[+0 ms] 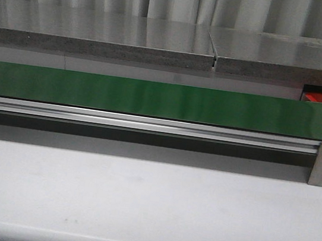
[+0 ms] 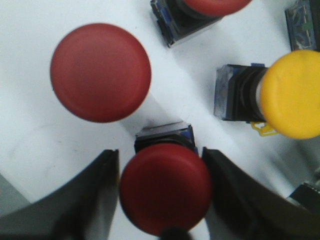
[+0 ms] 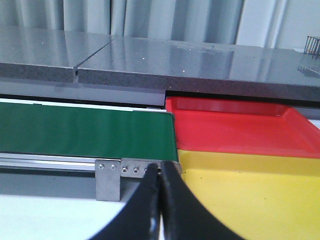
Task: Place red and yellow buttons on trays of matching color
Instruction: 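Close the left gripper on the red button and lift it, then lower the red button onto the green belt and open the left gripper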
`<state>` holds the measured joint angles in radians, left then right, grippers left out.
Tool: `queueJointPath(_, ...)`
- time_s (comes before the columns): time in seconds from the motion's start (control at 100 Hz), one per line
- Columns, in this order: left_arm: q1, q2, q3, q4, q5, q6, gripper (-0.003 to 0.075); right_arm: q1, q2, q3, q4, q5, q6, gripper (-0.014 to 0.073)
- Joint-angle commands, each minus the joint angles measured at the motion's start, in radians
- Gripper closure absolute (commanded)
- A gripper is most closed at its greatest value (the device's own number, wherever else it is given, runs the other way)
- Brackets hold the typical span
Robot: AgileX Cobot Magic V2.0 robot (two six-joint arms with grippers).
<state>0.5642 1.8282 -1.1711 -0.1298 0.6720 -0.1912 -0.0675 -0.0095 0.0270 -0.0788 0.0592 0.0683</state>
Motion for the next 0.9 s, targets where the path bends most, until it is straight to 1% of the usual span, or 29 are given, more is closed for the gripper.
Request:
queueJointPath(0.0, 0.002, -0.044, -0.031, -0.012, -0.018, 0.0, 0.0559, 0.002, -0.018, -0.023, -0.012, -0.074, 0.0, 0.0711)
queueJointPath(0.11, 0.002, -0.059, -0.037, -0.014, 0.007, 0.012, 0.0688, 0.002, -0.018, -0.023, -0.012, -0.074, 0.0, 0.0711)
queueJointPath(0.18, 0.002, -0.081, -0.037, -0.014, 0.025, 0.039, 0.0741, 0.002, -0.018, -0.023, -0.012, -0.074, 0.0, 0.0711)
queueJointPath(0.39, 0.002, -0.205, -0.039, -0.019, 0.066, 0.071, 0.0741, 0.002, -0.018, -0.023, -0.012, -0.074, 0.0, 0.0711)
queueJointPath(0.45, -0.005, -0.246, -0.054, -0.022, 0.076, 0.101, 0.0741, 0.002, -0.018, -0.023, -0.012, -0.074, 0.0, 0.0711)
queueJointPath(0.5, -0.012, -0.268, -0.078, -0.024, 0.092, 0.1, 0.0741, 0.002, -0.018, -0.023, -0.012, -0.074, 0.0, 0.0711)
queueJointPath(0.64, -0.074, -0.271, -0.191, -0.024, 0.156, 0.138, 0.0741, 0.002, -0.018, -0.023, -0.012, -0.074, 0.0, 0.0711)
queueJointPath(0.74, -0.136, -0.252, -0.264, -0.019, 0.174, 0.154, 0.0741, 0.002, -0.018, -0.023, -0.012, -0.074, 0.0, 0.0711)
queueJointPath(0.89, -0.23, -0.172, -0.381, 0.03, 0.226, 0.154, 0.0741, 0.002, -0.018, -0.023, -0.012, -0.074, 0.0, 0.0711)
